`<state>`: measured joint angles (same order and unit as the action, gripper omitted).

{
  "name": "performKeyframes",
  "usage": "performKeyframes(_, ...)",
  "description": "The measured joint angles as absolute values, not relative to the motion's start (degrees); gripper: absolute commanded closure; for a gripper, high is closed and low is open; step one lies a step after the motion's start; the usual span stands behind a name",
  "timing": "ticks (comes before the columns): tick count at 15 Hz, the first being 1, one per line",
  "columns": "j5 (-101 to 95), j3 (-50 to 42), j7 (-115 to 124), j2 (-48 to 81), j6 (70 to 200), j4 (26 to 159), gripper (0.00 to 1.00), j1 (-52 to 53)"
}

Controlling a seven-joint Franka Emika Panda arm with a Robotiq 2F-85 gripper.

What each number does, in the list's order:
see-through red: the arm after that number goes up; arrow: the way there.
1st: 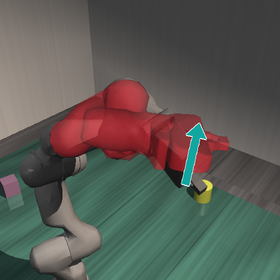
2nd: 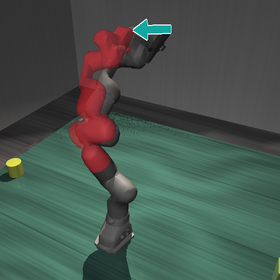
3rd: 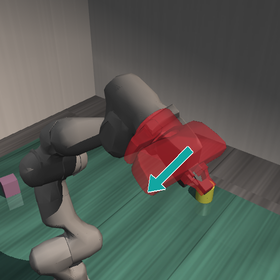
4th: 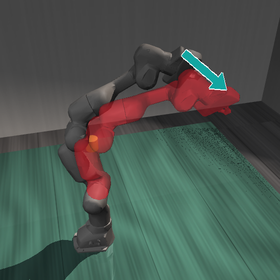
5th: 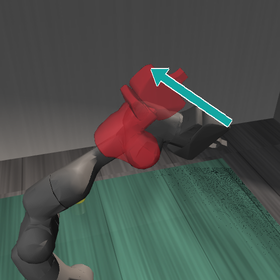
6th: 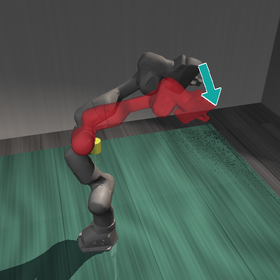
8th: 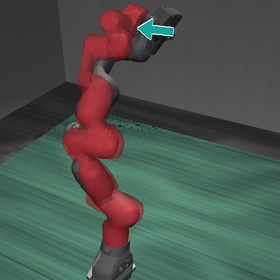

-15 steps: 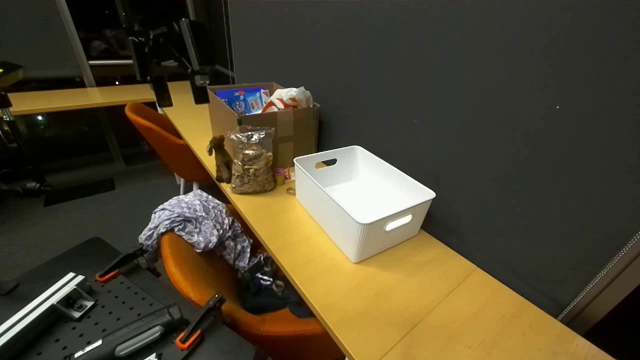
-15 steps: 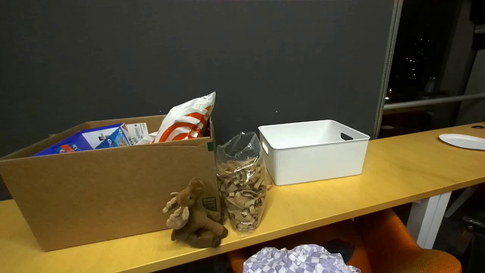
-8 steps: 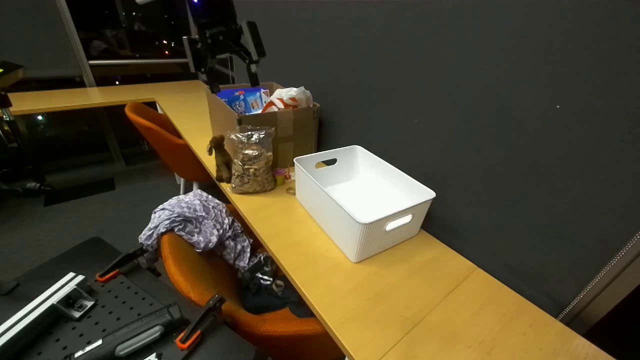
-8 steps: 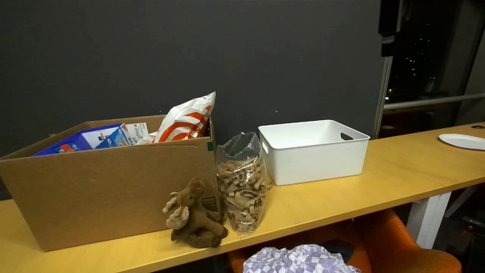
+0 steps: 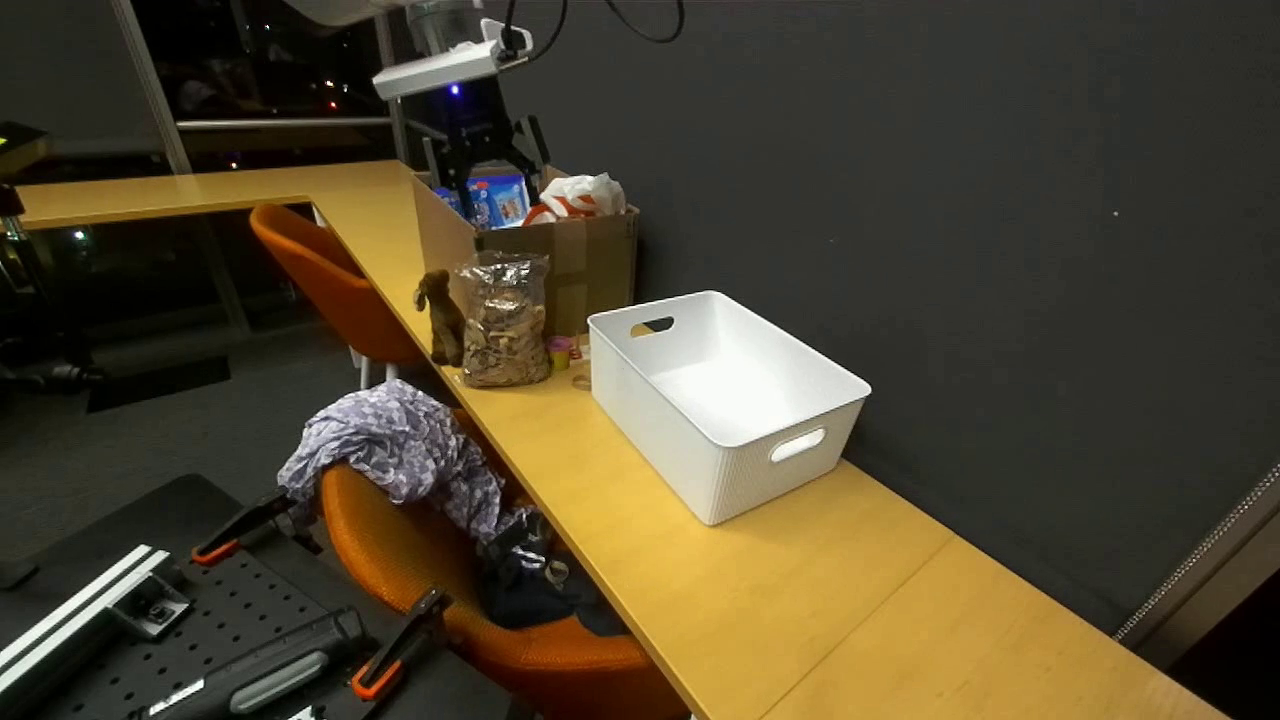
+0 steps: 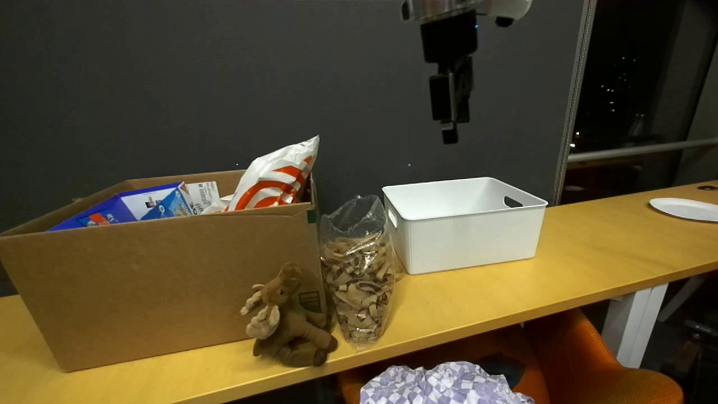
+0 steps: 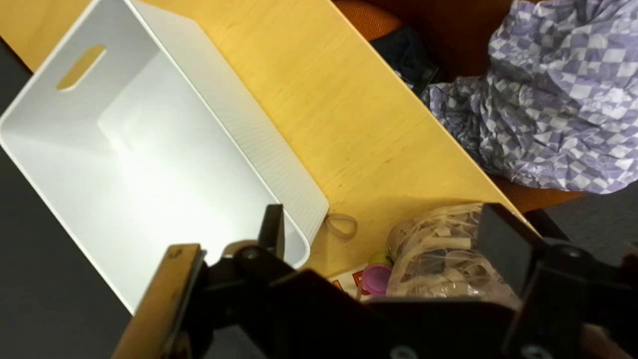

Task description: Remove some rubber bands from the plastic

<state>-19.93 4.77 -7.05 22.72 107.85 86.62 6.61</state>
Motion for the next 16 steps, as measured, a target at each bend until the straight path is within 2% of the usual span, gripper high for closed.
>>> performKeyframes(1,-20.58,4.76,-7.20,25.72,108.04,83.54,0.31,7.46)
performKeyframes(5,-23.85,4.61,-10.35,36.95,111.11,71.77,0.63,10.60)
performKeyframes(10,-25.10,4.35,-16.41,49.17,115.14,58.21,0.99,14.62)
performKeyframes(16,-23.89,4.57,-22.46,58.21,119.68,48.07,1.00,15.45)
